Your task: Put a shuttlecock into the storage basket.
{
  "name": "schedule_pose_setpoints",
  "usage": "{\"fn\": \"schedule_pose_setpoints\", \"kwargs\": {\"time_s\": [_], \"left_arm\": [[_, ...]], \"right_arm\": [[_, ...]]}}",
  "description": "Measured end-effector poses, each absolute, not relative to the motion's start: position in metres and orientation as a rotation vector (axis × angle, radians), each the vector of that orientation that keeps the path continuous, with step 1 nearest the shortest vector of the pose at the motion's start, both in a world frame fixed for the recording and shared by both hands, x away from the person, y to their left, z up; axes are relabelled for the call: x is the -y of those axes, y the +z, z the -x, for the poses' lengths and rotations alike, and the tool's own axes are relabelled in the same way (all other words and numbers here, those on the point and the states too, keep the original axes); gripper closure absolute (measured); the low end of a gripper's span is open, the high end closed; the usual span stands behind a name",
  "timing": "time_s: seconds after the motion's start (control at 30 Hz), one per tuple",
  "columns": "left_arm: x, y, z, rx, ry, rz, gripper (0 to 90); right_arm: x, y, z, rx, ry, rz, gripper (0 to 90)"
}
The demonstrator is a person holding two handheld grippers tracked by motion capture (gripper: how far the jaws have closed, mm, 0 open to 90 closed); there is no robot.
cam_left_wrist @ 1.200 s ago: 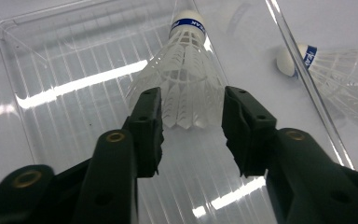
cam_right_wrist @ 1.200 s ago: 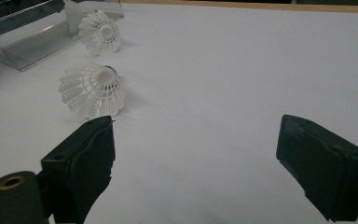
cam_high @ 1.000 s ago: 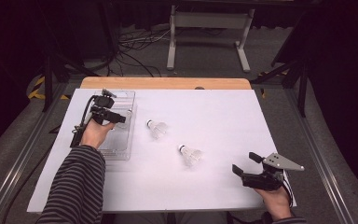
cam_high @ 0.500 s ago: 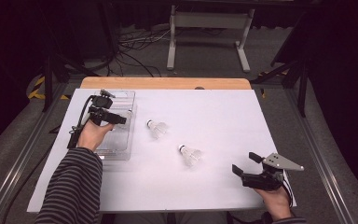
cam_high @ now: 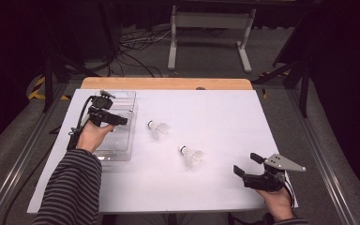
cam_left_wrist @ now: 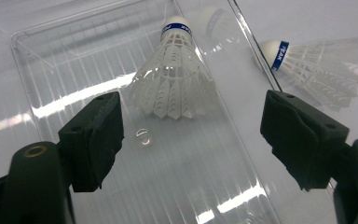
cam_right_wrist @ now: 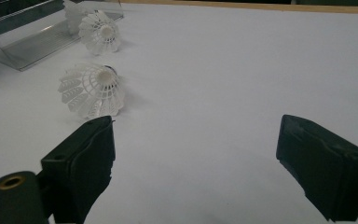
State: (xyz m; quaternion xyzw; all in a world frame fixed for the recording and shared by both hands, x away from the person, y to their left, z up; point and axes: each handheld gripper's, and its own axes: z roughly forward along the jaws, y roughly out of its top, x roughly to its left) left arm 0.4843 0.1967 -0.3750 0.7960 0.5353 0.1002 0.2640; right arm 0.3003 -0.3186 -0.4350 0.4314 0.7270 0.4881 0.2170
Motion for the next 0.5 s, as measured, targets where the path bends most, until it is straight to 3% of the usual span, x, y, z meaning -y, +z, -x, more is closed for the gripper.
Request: {"fn": "schedule_pose_setpoints", "kwargs": {"time_s": [0.5], "left_arm": [[-0.2, -0.364, -0.468, -1.388, 0.319, -2.128, 23.9]], "right_arm": [[0.319, -0.435, -0.3, -2.011, 1.358, -1.198, 12.3]]}}
